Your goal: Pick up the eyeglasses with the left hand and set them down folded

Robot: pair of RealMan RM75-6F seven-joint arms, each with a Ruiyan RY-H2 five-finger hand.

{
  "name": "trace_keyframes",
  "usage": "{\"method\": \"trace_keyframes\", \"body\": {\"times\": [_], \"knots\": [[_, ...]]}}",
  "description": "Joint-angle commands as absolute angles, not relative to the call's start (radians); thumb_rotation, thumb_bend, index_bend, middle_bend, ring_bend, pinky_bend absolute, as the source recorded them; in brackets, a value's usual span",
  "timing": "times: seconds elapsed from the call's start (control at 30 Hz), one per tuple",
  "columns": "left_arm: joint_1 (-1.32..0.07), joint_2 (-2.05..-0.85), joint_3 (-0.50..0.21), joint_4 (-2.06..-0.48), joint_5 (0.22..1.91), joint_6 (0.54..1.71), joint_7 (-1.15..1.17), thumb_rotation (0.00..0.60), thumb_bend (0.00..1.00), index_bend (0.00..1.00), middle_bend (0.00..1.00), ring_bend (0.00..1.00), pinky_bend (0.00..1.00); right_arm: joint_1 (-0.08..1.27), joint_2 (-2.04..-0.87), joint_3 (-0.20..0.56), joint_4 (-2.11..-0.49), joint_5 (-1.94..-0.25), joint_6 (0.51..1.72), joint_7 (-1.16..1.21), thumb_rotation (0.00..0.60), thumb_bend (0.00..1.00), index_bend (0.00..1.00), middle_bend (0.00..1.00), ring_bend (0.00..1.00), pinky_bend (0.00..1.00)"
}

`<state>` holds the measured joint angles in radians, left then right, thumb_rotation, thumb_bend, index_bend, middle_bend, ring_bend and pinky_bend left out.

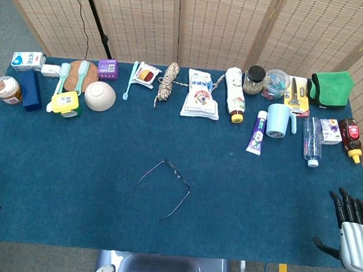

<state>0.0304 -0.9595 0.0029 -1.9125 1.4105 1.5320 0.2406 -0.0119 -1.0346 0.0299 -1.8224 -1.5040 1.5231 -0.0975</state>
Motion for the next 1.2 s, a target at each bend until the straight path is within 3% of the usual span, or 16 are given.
{"method": "trace_keyframes", "body": {"times": [0.03, 0.7, 1.2], "knots": [[0.031, -0.959, 0.004, -1.911, 1.410, 1.531, 0.239, 0.546, 0.07, 0.02, 0.00, 0.00, 0.00, -0.011, -1.035, 0.031, -1.824, -1.505, 1.523, -0.099, 0.600, 0.00, 0.00, 0.00, 0.00, 0.00], [-0.006, -0.959, -0.001, -1.890, 1.415, 1.472, 0.228, 0.546, 0.07, 0.03, 0.00, 0.00, 0.00, -0.020, -1.027, 0.028, -1.838, -1.500, 1.531, -0.116, 0.600, 0.00, 0.01, 0.00, 0.00, 0.00], [-0.194, -0.977, -0.043, -1.910, 1.473, 1.258, 0.285, 0.544, 0.07, 0.03, 0.00, 0.00, 0.00, -0.031, -1.022, 0.028, -1.838, -1.483, 1.536, -0.122, 0.600, 0.00, 0.01, 0.00, 0.00, 0.00]]}}
